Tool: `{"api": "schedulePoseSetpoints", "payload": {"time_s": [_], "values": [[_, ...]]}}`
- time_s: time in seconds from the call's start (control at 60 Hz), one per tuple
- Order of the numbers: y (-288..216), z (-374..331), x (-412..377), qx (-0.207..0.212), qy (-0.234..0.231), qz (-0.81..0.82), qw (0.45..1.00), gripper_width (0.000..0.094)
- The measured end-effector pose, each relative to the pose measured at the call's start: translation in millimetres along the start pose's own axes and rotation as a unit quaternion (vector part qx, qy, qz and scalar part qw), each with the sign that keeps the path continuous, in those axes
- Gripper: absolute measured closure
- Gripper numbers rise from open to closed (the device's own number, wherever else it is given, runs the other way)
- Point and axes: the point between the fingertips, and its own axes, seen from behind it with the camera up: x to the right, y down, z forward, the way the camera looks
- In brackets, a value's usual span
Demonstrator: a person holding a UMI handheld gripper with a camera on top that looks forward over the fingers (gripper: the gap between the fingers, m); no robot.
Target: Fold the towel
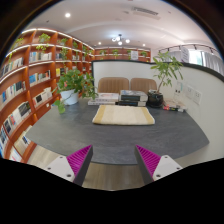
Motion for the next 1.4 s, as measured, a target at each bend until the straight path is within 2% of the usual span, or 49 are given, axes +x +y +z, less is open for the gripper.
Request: {"api": "schedulePoseSetpoints", "payload": {"time_s": [0.117, 0.133, 0.183, 0.283, 0.55, 0.717, 0.783, 0.817, 0.9, 0.933, 0.95, 0.967, 0.983, 1.067, 1.167, 1.3, 1.4], "values": [[-14, 48, -13, -0.018, -0.010, -0.004, 1.000, 0.0090], [-4, 31, -4, -0.021, -0.011, -0.004, 1.000, 0.0087], [-21, 63, -14, -0.028, -0.012, -0.008, 0.999, 0.0087], [-43, 169, -67, -0.034, -0.013, -0.006, 0.999, 0.0090], [-98, 314, -82, -0.050, 0.009, -0.017, 0.999, 0.0092], [-104, 378, -74, -0.068, 0.031, -0.024, 0.997, 0.0303], [-88, 391, -75, -0.094, 0.029, -0.030, 0.995, 0.0398], [-92, 394, -77, -0.079, 0.026, -0.024, 0.996, 0.0454], [-88, 394, -78, -0.079, 0.024, -0.028, 0.996, 0.0593], [-88, 393, -77, -0.080, 0.024, -0.033, 0.996, 0.0707], [-88, 393, -75, -0.080, 0.026, -0.035, 0.996, 0.0731], [-88, 392, -74, -0.082, 0.030, -0.036, 0.996, 0.0856], [-89, 392, -71, -0.080, 0.037, -0.038, 0.995, 0.0907], [-89, 397, -67, -0.089, 0.038, -0.029, 0.995, 0.0908], [-100, 382, -79, -0.113, -0.007, 0.028, 0.993, 0.0918], [-162, 358, -52, -0.085, -0.037, 0.114, 0.989, 0.0907], [-195, 342, 5, -0.066, -0.012, 0.120, 0.991, 0.0906]]}}
